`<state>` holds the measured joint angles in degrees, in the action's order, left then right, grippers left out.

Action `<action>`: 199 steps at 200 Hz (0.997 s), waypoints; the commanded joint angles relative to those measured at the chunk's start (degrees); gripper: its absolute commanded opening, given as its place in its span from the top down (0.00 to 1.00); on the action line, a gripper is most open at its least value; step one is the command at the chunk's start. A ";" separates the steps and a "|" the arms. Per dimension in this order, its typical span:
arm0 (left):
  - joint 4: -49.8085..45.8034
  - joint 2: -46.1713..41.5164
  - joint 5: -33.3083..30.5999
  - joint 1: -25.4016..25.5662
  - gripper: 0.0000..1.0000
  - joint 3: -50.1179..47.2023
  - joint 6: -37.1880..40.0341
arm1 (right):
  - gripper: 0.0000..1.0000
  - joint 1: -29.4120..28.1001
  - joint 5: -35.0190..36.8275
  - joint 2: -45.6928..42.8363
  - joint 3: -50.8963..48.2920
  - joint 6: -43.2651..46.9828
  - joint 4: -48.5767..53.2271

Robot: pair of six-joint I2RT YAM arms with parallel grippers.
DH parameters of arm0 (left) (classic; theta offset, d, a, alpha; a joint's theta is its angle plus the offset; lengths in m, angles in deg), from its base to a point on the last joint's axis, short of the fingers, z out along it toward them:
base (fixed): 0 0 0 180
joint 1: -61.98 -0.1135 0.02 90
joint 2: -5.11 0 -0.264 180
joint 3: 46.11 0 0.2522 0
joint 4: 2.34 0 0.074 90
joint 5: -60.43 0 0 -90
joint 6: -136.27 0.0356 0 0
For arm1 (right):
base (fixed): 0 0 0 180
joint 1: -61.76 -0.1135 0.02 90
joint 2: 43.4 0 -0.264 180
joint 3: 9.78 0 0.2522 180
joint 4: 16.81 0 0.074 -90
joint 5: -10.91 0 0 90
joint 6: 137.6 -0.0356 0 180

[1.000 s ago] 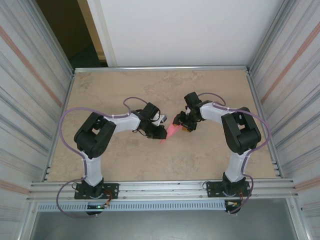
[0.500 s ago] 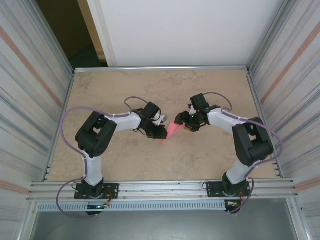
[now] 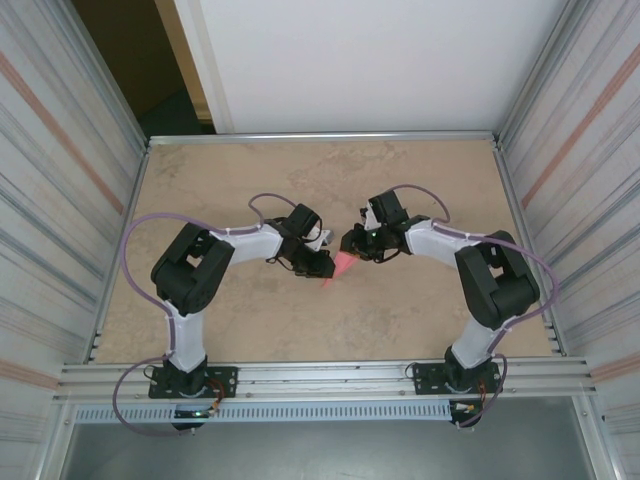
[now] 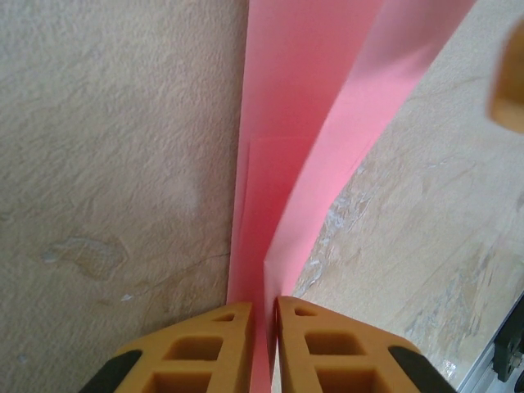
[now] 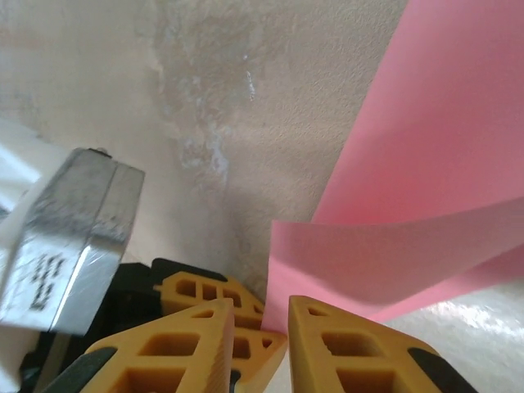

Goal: Fold a paper plane with a square sheet of paper (pick it up from the middle)
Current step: Fold the wing for the fifth time at the center of the table.

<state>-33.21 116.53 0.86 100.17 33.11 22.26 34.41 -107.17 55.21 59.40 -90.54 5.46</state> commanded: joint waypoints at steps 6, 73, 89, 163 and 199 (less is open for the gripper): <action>-4.17 3.27 -1.69 -0.13 0.83 -0.18 0.66 | 0.79 0.02 -2.92 3.41 2.84 -0.61 -1.64; -4.69 3.36 -1.34 -0.11 0.82 0.12 0.78 | 0.80 0.10 -1.82 5.00 1.43 -0.99 -1.66; -4.79 3.45 -1.24 -0.14 0.82 0.14 0.70 | 0.80 0.38 -1.30 5.15 0.95 -0.96 -1.42; -5.05 3.72 -1.17 -0.13 0.82 0.03 0.63 | 0.80 0.69 0.61 6.42 0.31 -0.85 -0.78; -5.13 3.66 -1.30 -0.07 0.82 -0.04 0.46 | 0.81 0.94 0.78 6.89 -0.35 -1.03 -1.30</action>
<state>-34.02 117.09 1.47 100.17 33.94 22.24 34.89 -107.34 61.15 60.18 -90.67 3.91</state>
